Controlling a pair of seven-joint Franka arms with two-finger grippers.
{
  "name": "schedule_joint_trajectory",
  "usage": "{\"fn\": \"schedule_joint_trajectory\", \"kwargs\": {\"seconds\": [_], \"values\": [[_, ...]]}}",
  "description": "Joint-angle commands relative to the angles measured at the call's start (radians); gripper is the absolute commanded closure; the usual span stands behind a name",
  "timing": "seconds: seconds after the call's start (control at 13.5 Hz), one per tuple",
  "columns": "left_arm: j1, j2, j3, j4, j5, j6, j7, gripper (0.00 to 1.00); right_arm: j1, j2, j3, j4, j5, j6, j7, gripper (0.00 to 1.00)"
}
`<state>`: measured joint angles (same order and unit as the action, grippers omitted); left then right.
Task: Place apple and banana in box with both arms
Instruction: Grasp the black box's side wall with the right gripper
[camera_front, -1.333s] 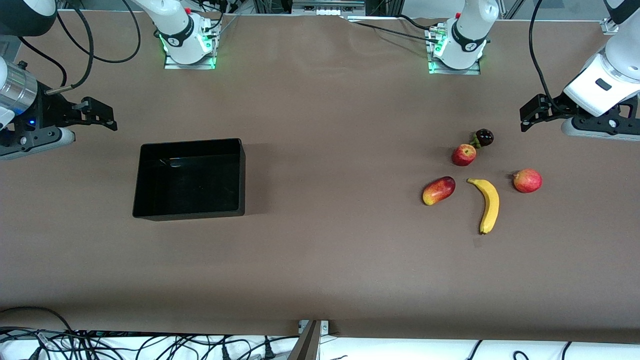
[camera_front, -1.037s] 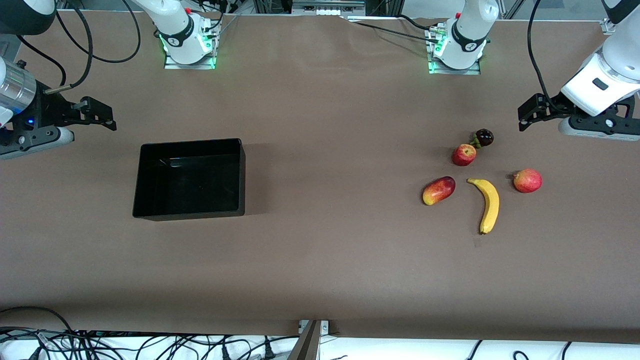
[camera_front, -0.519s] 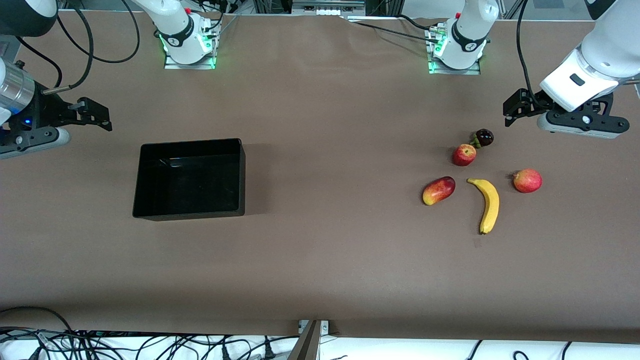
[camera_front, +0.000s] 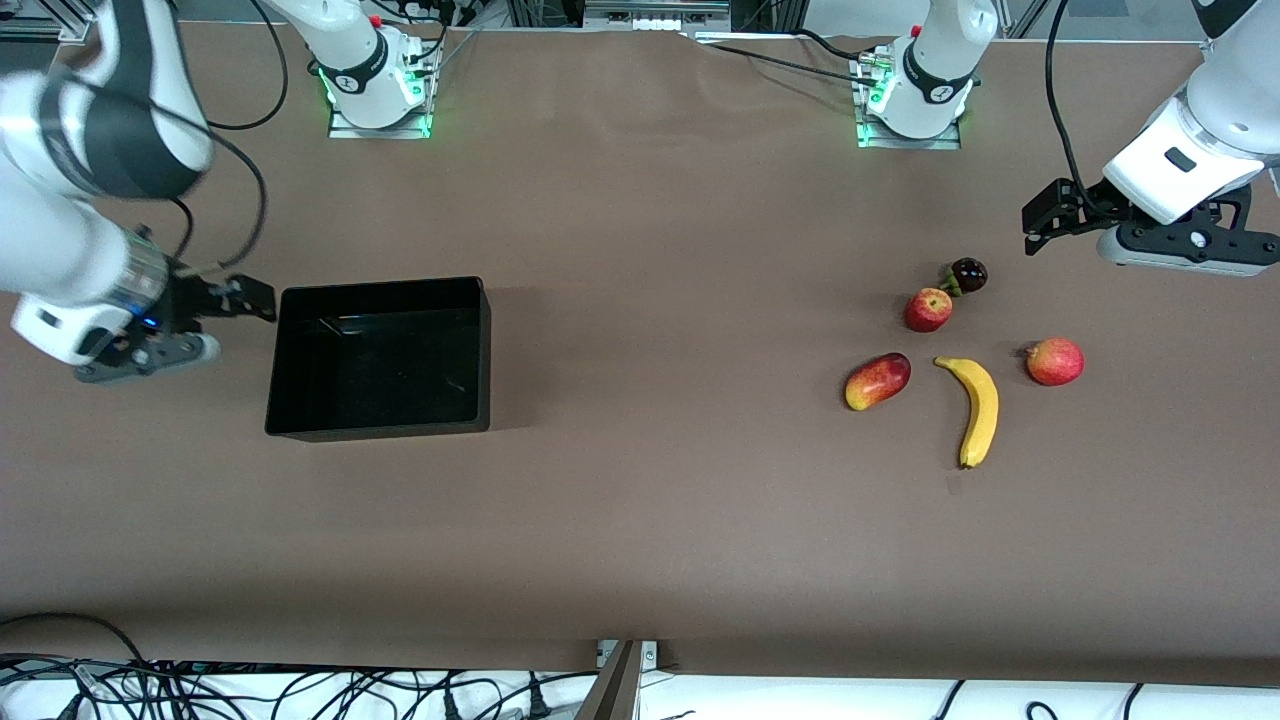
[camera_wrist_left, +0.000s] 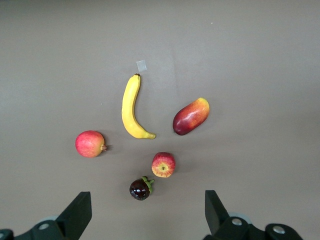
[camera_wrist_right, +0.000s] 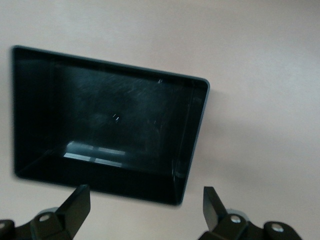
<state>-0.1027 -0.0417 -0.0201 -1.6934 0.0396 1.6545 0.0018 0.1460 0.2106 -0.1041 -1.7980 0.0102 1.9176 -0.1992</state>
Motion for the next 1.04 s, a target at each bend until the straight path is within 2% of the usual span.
{"fn": "schedule_joint_trajectory", "kwargs": {"seconds": [0.0, 0.37, 0.52, 0.74, 0.81, 0.96], "values": [[0.003, 0.003, -0.003, 0.024, 0.016, -0.024, -0.005, 0.0, -0.011, -0.001, -0.015, -0.127, -0.009, 0.148, 0.004, 0.0], [0.004, 0.005, -0.001, 0.024, 0.014, -0.03, 0.004, 0.0, -0.04, 0.104, -0.063, -0.161, -0.006, 0.279, -0.074, 0.0], [0.004, 0.006, -0.003, 0.026, 0.014, -0.03, 0.0, 0.0, -0.052, 0.102, -0.063, -0.246, 0.0, 0.374, -0.074, 0.04], [0.008, 0.006, -0.001, 0.026, 0.014, -0.042, 0.006, 0.0, -0.059, 0.104, -0.065, -0.285, 0.025, 0.393, -0.074, 0.07], [0.023, 0.006, -0.001, 0.026, 0.01, -0.042, 0.006, 0.0, -0.059, 0.104, -0.065, -0.291, 0.025, 0.394, -0.075, 0.09], [0.024, 0.006, -0.012, 0.024, 0.009, -0.054, -0.011, 0.0, -0.059, 0.104, -0.065, -0.319, 0.027, 0.402, -0.078, 0.23]]}}
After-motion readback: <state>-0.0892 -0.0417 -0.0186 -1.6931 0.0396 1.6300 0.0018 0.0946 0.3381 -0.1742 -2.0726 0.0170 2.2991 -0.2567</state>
